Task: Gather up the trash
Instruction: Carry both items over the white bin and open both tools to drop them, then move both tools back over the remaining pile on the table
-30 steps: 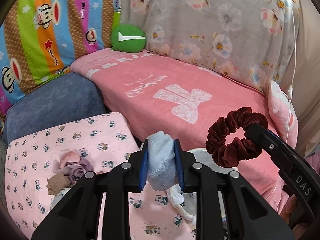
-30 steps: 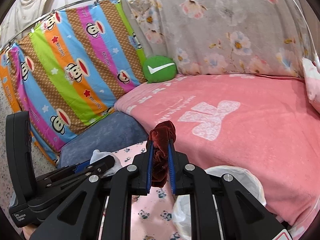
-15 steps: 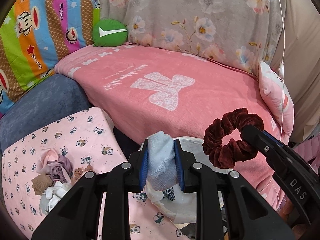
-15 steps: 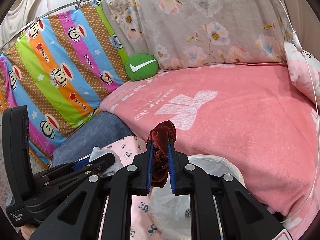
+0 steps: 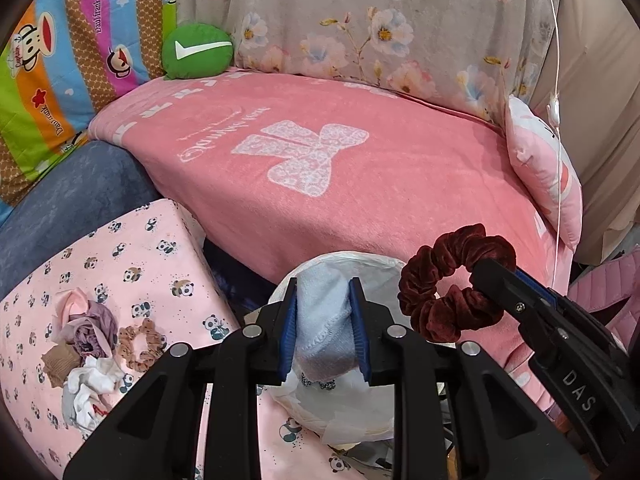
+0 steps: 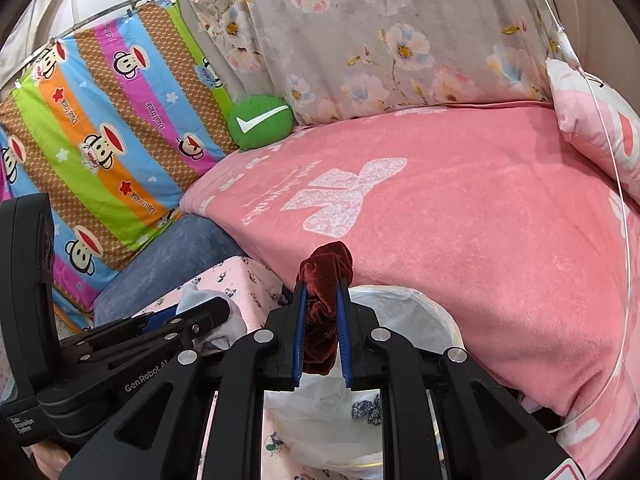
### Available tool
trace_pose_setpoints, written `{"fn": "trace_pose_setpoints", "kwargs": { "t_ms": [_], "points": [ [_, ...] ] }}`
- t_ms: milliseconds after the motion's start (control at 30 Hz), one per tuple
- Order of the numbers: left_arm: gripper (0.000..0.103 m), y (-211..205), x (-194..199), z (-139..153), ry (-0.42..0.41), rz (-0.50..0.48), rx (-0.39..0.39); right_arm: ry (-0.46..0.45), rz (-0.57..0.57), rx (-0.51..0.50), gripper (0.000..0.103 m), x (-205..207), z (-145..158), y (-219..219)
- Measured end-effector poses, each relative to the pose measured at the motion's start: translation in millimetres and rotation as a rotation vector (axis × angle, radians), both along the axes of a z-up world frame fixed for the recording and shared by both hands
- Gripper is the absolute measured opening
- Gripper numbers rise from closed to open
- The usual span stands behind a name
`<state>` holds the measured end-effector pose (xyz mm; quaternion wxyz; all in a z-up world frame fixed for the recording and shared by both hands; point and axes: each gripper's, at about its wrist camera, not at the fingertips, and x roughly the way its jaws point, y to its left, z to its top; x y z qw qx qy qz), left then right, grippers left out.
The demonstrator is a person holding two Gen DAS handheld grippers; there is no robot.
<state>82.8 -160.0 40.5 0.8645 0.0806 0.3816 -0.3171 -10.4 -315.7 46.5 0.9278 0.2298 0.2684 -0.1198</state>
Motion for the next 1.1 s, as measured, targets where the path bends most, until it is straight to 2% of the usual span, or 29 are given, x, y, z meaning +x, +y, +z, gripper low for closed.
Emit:
{"fn": "trace_pose_setpoints", "kwargs": {
  "t_ms": [200, 267, 367, 400, 500, 533, 833, 1100],
  "points": [
    [0.025, -4.4, -0.4, -4.6, 0.011, -0.007, 0.003, 0.011, -0.007, 0.003, 0.016, -1.1, -6.3, -3.3],
    [0.026, -5.5, -0.1, -5.8, 0.018, -0.009, -0.001, 0.013, -0.008, 0.002, 0.019, -0.3, -6.5, -3.4],
    [0.029, -5.6, 1.5, -6.8, 0.024, -0.006, -0.005, 0.012, -0.016, 0.011, 0.020, 0.1, -7.4, -4.2],
    [0.035, -5.3, 1.6, -6.9, 0.023, 0.000, -0.006, 0.013, -0.019, 0.012, 0.020, 0.3, -7.5, -4.4],
    [0.062, -2.9, 1.4, -4.7, 0.004, 0.030, -0.006, 0.009, -0.029, 0.015, 0.025, -0.4, -6.6, -5.2],
    [0.067, -2.0, 1.5, -3.9, -0.004, 0.039, -0.008, 0.006, -0.033, 0.015, 0.025, -1.1, -5.9, -5.4],
    [0.068, 7.9, 5.2, -2.6, -0.002, 0.069, -0.021, -0.007, -0.029, -0.001, 0.032, -3.9, 0.3, -1.5],
    [0.068, 22.4, 5.6, -0.1, -0.004, 0.100, -0.034, -0.006, 0.003, -0.006, 0.033, -0.1, 2.2, 11.4]
  ]
}}
